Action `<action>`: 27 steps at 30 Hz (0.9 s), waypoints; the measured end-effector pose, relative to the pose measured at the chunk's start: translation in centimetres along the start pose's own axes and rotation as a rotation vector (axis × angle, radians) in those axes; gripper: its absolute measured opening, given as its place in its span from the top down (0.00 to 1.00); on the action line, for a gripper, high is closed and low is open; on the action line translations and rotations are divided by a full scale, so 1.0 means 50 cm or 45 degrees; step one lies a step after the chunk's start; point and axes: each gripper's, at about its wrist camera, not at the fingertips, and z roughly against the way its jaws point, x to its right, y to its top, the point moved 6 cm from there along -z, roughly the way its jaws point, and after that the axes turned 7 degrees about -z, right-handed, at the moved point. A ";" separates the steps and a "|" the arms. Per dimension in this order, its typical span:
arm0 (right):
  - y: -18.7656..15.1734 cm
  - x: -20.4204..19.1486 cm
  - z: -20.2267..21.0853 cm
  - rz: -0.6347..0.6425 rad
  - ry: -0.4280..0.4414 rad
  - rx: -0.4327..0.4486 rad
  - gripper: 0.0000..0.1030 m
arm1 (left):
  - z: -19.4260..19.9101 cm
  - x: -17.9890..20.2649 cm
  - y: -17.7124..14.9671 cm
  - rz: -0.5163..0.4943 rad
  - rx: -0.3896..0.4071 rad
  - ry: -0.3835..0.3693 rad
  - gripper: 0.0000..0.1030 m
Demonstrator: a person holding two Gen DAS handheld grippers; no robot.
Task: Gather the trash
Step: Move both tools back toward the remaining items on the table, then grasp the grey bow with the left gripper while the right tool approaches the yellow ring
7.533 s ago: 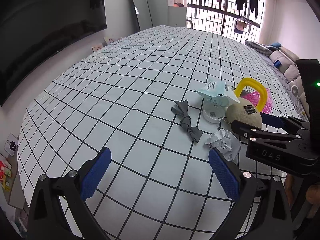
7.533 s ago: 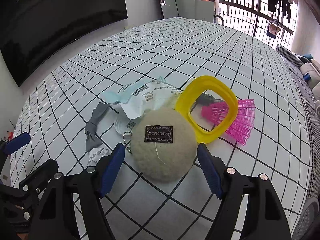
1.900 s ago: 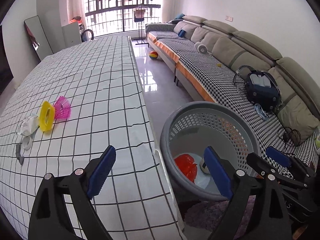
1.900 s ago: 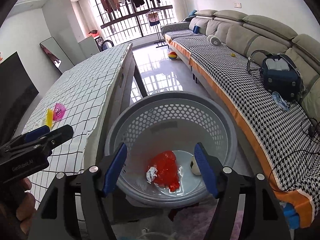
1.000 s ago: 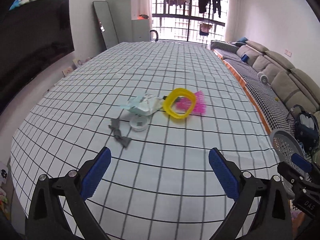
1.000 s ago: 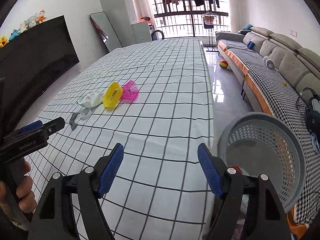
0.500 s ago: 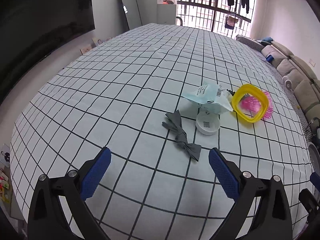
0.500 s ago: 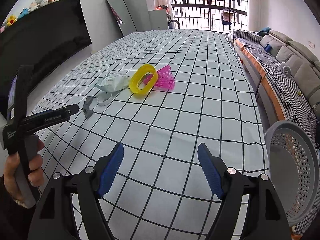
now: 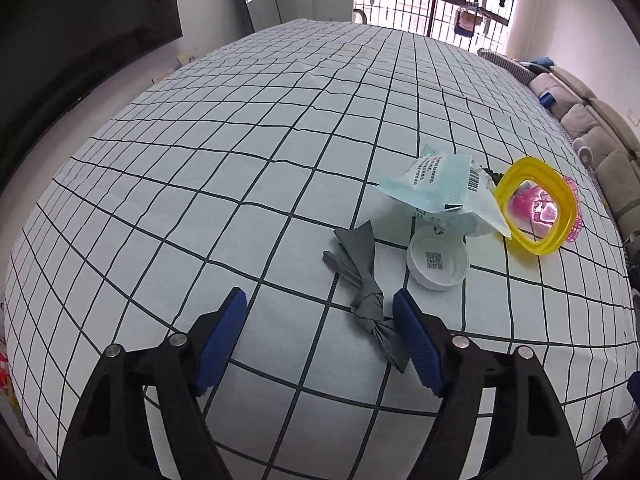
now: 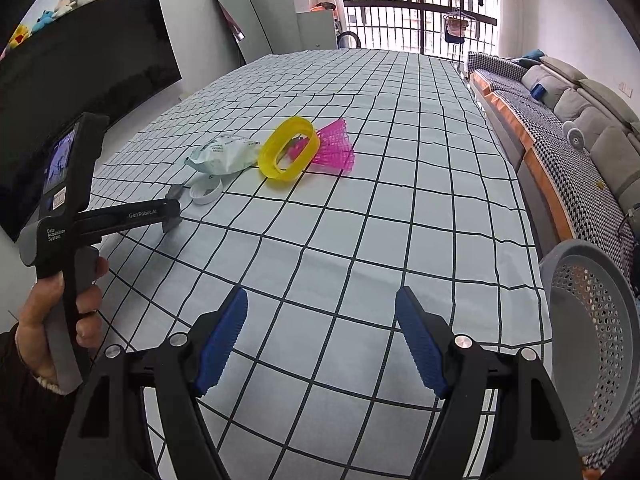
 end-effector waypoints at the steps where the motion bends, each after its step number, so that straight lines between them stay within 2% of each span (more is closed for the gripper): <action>1: -0.001 0.002 0.000 -0.002 0.001 -0.002 0.29 | -0.001 0.001 -0.001 -0.003 0.000 -0.004 0.37; 3: -0.004 0.004 -0.002 -0.005 0.004 -0.006 0.29 | 0.003 0.003 0.000 -0.019 0.016 -0.011 0.51; 5: -0.005 0.005 -0.002 -0.009 0.005 -0.006 0.29 | 0.006 0.008 0.002 -0.035 0.021 -0.020 0.75; 7: -0.005 0.006 -0.001 -0.011 0.008 -0.002 0.29 | 0.009 0.012 0.002 -0.041 0.022 -0.033 0.83; 17: 0.020 -0.006 -0.016 0.044 -0.006 0.020 0.29 | 0.061 -0.004 -0.006 -0.050 0.098 0.008 0.84; 27: 0.117 -0.073 -0.085 0.174 0.015 0.032 0.29 | 0.079 -0.023 -0.010 -0.017 0.167 0.038 0.84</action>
